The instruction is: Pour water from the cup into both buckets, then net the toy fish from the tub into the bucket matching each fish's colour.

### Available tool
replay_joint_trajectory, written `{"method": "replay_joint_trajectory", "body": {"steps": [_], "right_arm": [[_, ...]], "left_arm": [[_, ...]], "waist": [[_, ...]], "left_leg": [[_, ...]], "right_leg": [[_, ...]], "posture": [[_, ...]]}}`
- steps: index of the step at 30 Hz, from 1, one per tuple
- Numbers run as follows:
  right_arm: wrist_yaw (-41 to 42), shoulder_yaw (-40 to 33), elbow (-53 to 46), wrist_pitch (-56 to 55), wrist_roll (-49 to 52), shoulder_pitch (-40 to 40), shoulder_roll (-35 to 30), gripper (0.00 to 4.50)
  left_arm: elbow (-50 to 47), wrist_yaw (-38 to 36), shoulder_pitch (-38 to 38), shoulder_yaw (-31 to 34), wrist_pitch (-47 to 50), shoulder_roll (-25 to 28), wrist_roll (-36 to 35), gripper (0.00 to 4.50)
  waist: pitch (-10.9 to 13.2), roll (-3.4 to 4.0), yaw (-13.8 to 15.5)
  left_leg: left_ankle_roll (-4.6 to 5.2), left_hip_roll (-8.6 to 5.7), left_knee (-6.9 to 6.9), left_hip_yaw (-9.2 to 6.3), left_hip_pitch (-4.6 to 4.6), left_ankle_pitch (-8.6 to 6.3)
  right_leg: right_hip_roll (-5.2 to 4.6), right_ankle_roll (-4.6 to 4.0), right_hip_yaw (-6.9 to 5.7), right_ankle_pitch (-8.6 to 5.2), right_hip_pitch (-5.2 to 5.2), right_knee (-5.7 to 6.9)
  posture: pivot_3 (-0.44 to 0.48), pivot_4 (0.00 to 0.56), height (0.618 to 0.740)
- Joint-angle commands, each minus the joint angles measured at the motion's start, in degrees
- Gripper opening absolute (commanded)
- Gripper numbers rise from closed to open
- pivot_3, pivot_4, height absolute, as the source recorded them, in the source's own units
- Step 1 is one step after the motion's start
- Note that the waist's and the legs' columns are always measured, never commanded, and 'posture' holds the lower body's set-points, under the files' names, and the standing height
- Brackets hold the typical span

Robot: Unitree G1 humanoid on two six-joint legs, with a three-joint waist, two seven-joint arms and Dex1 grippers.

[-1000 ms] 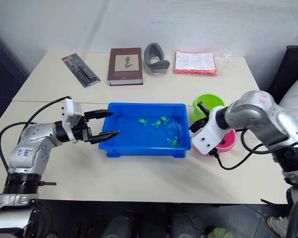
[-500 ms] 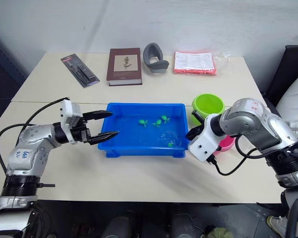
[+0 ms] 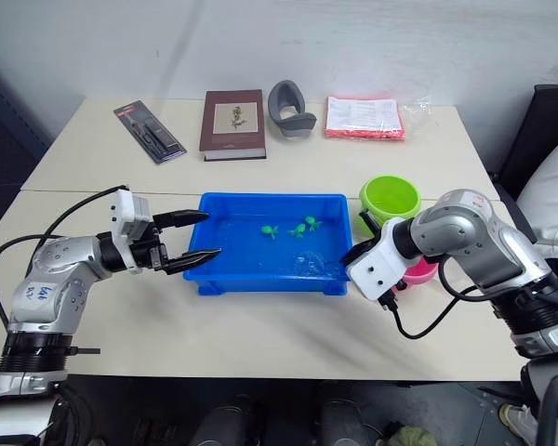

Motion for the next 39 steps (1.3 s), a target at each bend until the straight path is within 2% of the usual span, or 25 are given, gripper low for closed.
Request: {"method": "replay_joint_trajectory", "body": {"steps": [1,7,12,17,22,29,35,39], "right_arm": [[-0.5,-2.4,-0.1,0.1,1.4,0.6,-0.2,0.00],[-2.5,-2.8,2.6,-1.2,1.8,1.5,0.5,0.00],[-9.8,-1.0,11.6,-13.9,-8.8,-4.0,0.7,0.00],[-6.6,2.3,15.3,-21.3,-7.1,-7.1,1.5,0.00],[-1.4,5.4,17.5,-22.3,-3.5,-11.0,4.0,0.00],[4.9,5.0,13.4,-12.5,4.6,-9.8,6.0,0.00],[6.4,1.7,7.5,2.4,10.5,-7.2,6.5,0.00],[6.6,-1.0,6.4,7.8,13.2,-6.8,6.5,0.00]], "left_arm": [[-2.0,0.2,0.3,1.8,-0.3,0.8,-1.2,4.49],[-2.2,0.2,0.4,1.9,-0.2,1.0,-1.2,4.49],[-2.8,0.4,0.9,2.1,0.1,1.1,-1.3,4.49],[-3.1,0.3,1.5,2.2,0.0,1.2,-1.1,4.49],[-1.8,0.1,-0.1,2.2,-0.7,1.6,-0.6,4.49],[-2.2,0.4,0.5,2.8,-0.9,1.7,-0.7,4.49],[-2.6,0.5,1.0,3.0,-0.6,1.9,-0.7,4.49],[-2.7,0.5,1.3,3.1,-0.6,2.1,-0.8,4.49]], "waist": [[0.0,0.00,0.0],[0.0,0.00,0.0],[0.0,0.02,-0.1],[0.0,0.02,-0.1],[0.0,0.02,-0.2],[0.0,0.02,-0.1],[0.0,0.02,-0.1],[0.0,0.02,-0.1]], "left_leg": [[0.00,0.00,0.00,0.00,0.00,0.00],[0.00,0.00,0.00,0.00,0.00,0.00],[0.00,-0.02,0.00,0.06,0.01,0.00],[-0.03,0.00,-0.01,0.04,0.02,0.01],[-0.03,0.01,0.00,0.06,0.03,0.02],[-0.03,0.02,0.00,0.02,0.02,0.02],[-0.03,0.03,0.00,-0.04,0.01,0.02],[-0.03,0.03,0.00,-0.05,0.01,0.02]], "right_leg": [[0.00,0.00,0.00,0.00,0.00,0.00],[0.00,0.00,0.00,0.00,0.00,0.00],[0.00,0.00,0.04,0.00,-0.02,-0.01],[0.02,-0.01,0.02,-0.01,-0.02,-0.02],[0.01,-0.01,0.04,-0.01,-0.01,0.00],[0.00,-0.02,0.02,-0.01,0.00,0.09],[-0.01,-0.02,-0.01,0.00,0.00,0.08],[-0.02,-0.02,-0.01,-0.01,0.00,0.04]], "posture": [[0.000,0.150,0.740],[0.000,0.150,0.740],[0.000,0.150,0.740],[0.000,0.150,0.740],[0.000,0.150,0.740],[0.000,0.150,0.740],[0.000,0.150,0.740],[0.000,0.150,0.740]]}}
